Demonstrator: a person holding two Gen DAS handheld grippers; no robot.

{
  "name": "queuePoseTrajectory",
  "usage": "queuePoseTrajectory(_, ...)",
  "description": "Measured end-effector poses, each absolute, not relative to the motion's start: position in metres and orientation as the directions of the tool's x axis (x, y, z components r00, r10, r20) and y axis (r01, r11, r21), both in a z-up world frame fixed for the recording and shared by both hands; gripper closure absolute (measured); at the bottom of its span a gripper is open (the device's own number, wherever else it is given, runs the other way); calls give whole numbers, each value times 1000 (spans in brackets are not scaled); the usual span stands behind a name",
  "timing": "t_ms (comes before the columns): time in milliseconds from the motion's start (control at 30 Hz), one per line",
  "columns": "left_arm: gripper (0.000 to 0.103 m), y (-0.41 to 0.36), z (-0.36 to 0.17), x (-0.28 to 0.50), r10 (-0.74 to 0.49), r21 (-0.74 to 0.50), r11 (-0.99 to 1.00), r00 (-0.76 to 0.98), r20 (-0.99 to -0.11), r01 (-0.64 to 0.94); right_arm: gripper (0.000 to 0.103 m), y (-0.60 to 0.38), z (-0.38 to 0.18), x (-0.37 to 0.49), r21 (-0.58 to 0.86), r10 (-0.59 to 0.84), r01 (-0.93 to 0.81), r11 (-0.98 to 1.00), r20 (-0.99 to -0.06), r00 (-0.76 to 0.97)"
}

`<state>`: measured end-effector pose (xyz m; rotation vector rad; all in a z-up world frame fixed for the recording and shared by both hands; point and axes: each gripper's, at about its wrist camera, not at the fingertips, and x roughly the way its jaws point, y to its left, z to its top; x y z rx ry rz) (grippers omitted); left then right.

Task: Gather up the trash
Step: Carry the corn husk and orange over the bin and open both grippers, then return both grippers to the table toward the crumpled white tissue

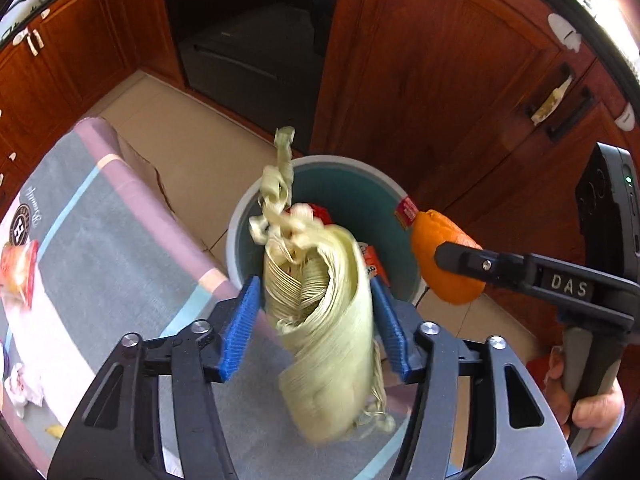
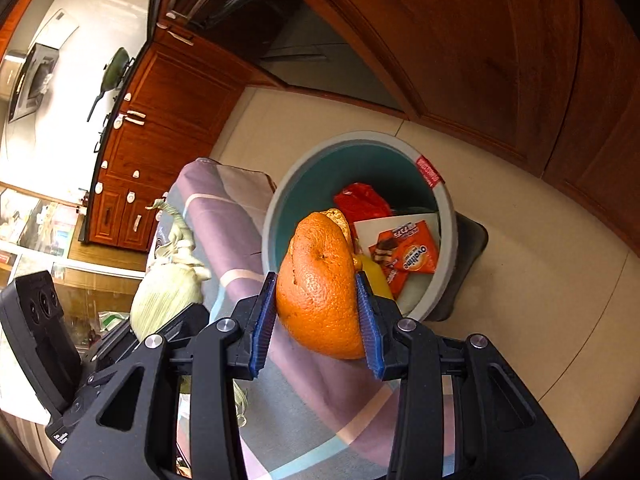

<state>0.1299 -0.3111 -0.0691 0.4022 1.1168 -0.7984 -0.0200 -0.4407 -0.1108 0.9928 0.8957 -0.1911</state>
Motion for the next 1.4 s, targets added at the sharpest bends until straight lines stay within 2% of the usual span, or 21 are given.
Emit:
queuePoseTrajectory(267,35,-308,-84,136,-341,-100,675,189,-921,731,67,-449,-124,-8,634,247,537,557,-743,621)
queuePoseTrajectory(367,31,-301,-85,138,-336,-103,688,190,-922,718,66,-449,-128,-3,632,251,539,558,-747,616)
queuePoseTrajectory(467,20,-291,-83,136,-343,-112,696,191,-920,710,64,-447,-129,1,625,249,541,562,-752,610)
queuePoseTrajectory(500,13,-289,-81,133,-344,-111,698,195,-918,707,61,-446,-129,2,622,246,543,564,-755,608)
queuePoseTrajectory(533,11,-286,-80,133,-346,-110,701,201,-916,705,45,-445,-128,3,624,243,543,562,-752,613)
queuePoseTrajectory(600,7,-282,-77,131,-351,-111,702,206,-913,703,32,-444,-125,3,627,229,544,558,-747,625)
queuePoseTrajectory(833,6,-267,-74,123,-358,-120,704,204,-911,700,19,-434,-119,4,593,200,567,572,-771,605)
queuePoseTrajectory(1133,6,-225,-61,111,-377,-140,729,223,-899,670,17,-405,-111,2,552,200,573,606,-803,562)
queuePoseTrajectory(1400,6,-159,-48,106,-377,-150,782,267,-887,605,17,-356,-94,8,546,235,508,666,-800,552)
